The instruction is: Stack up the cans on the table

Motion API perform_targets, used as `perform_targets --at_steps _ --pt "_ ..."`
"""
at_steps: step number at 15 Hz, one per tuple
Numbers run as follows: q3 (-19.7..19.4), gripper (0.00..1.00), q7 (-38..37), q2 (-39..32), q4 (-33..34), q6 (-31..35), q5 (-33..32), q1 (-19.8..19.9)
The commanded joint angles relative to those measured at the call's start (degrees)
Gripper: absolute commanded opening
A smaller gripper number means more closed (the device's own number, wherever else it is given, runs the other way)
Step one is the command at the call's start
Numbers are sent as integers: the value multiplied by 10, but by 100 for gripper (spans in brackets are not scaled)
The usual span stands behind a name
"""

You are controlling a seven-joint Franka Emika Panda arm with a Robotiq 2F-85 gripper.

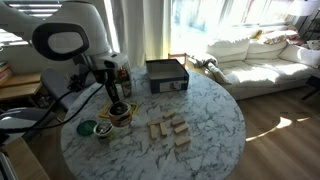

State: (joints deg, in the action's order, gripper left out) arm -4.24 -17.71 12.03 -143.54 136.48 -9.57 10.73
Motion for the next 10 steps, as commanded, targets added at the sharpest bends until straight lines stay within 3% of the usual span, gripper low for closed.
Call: perform_targets --at_steps 1,10 --pt "-15 3 3 -48 -26 74 15 3" --pt "-33 3 38 -142 -61 224 111 -8"
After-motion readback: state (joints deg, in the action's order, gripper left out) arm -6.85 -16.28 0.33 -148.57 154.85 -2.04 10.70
